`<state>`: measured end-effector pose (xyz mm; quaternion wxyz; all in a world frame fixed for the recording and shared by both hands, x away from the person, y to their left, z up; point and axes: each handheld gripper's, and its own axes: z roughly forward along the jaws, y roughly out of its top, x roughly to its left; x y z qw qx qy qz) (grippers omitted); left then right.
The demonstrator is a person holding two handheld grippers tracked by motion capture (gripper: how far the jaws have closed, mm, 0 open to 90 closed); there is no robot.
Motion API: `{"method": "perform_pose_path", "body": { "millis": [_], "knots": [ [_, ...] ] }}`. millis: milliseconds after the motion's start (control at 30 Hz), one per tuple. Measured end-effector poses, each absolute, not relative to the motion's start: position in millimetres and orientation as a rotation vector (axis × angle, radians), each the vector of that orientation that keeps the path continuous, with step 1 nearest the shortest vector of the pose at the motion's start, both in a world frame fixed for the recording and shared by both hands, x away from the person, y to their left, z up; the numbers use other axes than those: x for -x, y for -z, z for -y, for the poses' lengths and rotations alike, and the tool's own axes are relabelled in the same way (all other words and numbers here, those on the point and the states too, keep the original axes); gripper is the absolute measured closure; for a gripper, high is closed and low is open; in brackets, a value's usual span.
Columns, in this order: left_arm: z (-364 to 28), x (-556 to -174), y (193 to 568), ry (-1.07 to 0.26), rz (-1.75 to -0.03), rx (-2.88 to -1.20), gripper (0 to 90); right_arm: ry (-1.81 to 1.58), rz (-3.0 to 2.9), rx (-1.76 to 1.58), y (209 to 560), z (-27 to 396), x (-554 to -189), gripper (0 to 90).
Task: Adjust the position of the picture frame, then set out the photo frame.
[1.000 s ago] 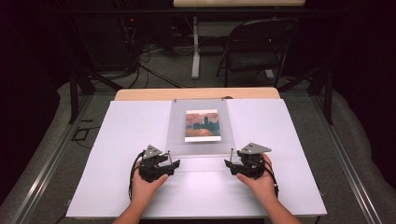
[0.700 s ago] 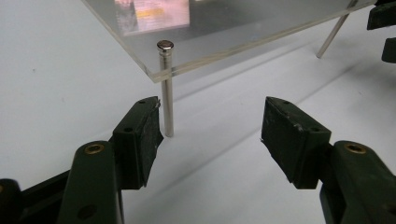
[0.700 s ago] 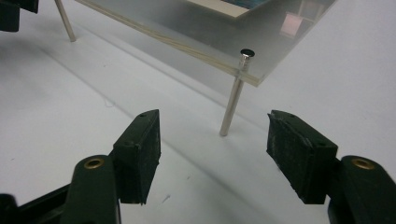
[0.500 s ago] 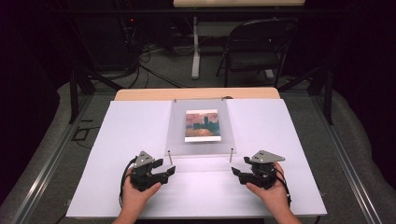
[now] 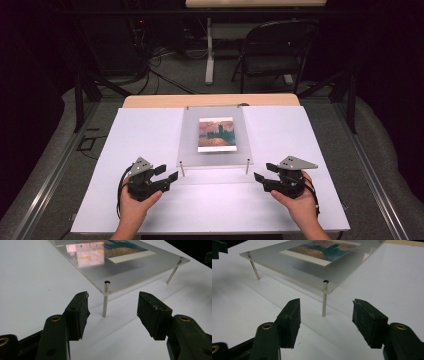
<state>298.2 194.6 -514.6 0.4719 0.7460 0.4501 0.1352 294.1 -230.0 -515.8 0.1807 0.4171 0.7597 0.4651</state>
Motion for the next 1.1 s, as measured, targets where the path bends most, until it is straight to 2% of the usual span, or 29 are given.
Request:
{"method": "perform_pose_path", "body": {
  "millis": [133,300,400,600,1100],
  "knots": [
    [-196,-311,512,-0.314,-1.113,-1.845,40.4,-1.333,-2.123,-1.214,510,235,-304,37.0],
    [-198,-330,507,-0.291,-1.131,-1.827,33.7,-1.303,-2.114,-1.238,505,238,-321,34.9],
    [-198,-342,504,-0.329,-1.135,-1.820,32.3,-1.286,-2.137,-1.271,502,240,-334,35.5],
    [-199,-362,498,-0.354,-1.137,-1.819,37.0,-1.235,-2.152,-1.255,496,235,-358,37.1],
    [-193,-409,490,-0.375,-1.182,-1.819,36.2,-1.245,-2.127,-1.230,488,229,-410,38.7]
  ]
}}
